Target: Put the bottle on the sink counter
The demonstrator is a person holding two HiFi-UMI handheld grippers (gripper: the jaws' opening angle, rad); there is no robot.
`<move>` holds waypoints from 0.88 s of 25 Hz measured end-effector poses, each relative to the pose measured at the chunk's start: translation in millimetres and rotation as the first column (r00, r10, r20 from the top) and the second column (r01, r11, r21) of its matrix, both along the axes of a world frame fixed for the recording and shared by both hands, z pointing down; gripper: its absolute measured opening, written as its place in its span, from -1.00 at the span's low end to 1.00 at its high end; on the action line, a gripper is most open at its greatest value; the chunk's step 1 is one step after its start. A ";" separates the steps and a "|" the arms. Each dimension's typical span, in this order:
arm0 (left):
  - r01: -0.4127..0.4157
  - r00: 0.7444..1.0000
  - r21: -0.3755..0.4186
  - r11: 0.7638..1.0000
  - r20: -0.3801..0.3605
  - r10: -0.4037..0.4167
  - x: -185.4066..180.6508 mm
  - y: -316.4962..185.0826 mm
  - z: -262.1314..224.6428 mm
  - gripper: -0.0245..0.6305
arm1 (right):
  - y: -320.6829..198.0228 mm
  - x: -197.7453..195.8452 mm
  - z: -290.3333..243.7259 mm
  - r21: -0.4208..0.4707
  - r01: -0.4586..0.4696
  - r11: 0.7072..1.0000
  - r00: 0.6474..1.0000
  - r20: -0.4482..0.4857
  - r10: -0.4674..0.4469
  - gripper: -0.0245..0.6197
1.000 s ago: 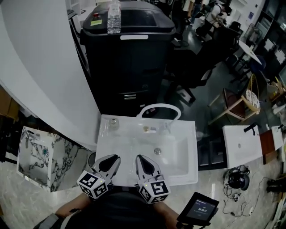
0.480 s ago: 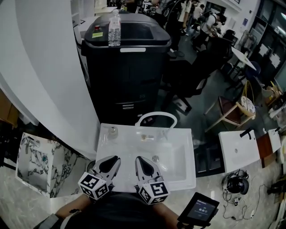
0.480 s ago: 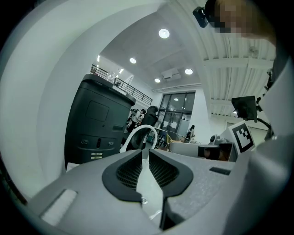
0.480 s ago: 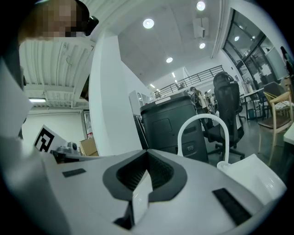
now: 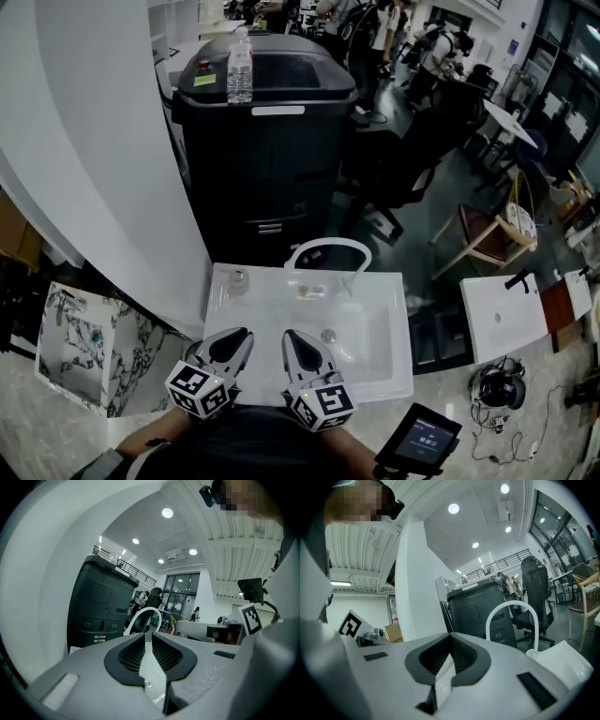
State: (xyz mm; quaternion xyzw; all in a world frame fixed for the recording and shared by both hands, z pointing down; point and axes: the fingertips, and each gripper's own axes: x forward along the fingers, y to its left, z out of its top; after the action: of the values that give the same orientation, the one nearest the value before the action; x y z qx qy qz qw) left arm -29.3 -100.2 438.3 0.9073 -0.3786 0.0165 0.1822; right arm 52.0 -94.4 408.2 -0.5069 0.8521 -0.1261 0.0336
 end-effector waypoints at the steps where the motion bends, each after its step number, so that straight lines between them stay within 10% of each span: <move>1: 0.001 1.000 -0.003 1.000 0.001 -0.001 -0.3 0.1 0.6 -0.78 | 0.3 -0.5 0.0 0.000 0.002 1.000 1.000 -0.001 -0.002 -0.94; 22: 0.002 1.000 -0.059 0.998 0.009 -0.001 3.1 1.0 20.2 -0.78 | 2.4 1.9 14.4 -0.041 0.006 0.999 1.000 0.015 -0.006 -0.94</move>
State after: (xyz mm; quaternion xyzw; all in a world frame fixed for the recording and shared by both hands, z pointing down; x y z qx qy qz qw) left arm -26.2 -99.2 458.4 0.9011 -0.3794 0.0316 0.2074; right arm 53.8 -92.0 422.7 -0.5039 0.8506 -0.1475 0.0289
